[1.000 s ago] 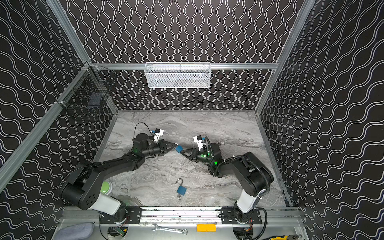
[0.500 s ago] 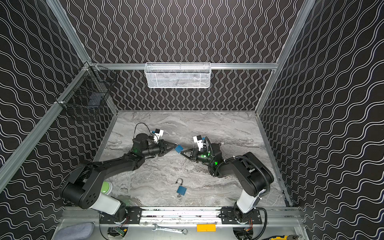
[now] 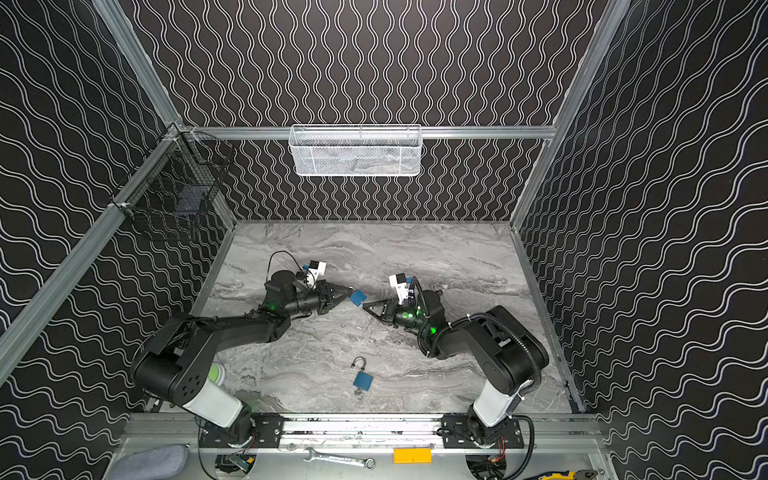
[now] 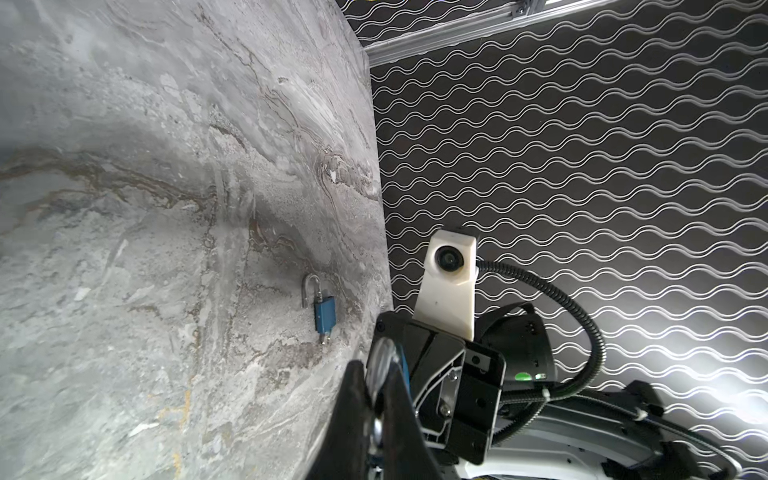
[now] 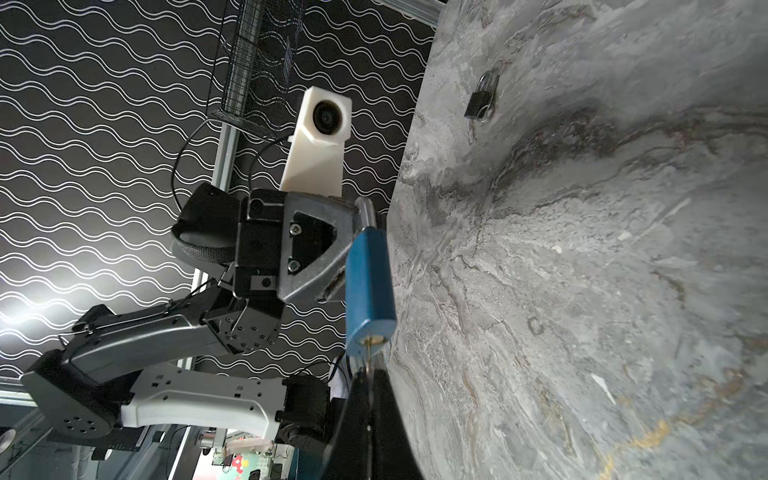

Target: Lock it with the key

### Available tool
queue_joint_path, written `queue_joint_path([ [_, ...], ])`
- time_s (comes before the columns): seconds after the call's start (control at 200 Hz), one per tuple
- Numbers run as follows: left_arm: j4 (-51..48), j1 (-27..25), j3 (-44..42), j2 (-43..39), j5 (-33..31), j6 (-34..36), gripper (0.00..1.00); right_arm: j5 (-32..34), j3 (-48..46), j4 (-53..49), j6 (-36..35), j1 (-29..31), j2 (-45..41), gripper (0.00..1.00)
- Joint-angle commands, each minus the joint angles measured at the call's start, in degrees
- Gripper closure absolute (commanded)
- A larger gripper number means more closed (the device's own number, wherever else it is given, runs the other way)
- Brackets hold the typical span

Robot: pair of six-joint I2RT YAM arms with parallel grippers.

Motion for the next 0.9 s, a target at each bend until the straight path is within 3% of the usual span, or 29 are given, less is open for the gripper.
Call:
queue_joint_path([
  [0.0, 7.15, 1.18, 1.4, 1.04, -4.76, -0.32, 1.0, -0.78, -1.07, 1.36, 1.14, -0.11, -0.2, 1.0],
  [0.15, 4.13, 1.46, 3.26, 2.1, -2.52, 2.16, 1.0, -0.47, -2.04, -0.72, 0.02, -0.19, -2.83, 1.0],
  [0.325, -7.69, 1.72, 6.86, 1.29, 0.24, 9.04, 1.0, 0.06, -2.67, -5.18, -2.47, -1.16, -6.27, 1.0],
  [0.536, -36.49, 3.6, 15.44, 0.44, -2.18, 24.1, 1.0, -1.23, -2.78, -9.0, -4.12, -2.82, -8.88, 1.0],
  [0.621, -47.79, 4.76, 20.92, 2.16, -4.51, 29.93, 1.0, -1.18, -2.27, -14.54, -6.66, -3.31, -10.51, 1.0],
  [0.896, -67.02, 9.24, 35.83, 11.52, -8.32, 42.24, 1.0, 0.41, 1.92, -39.89, -19.96, -6.4, -15.49, 1.0],
])
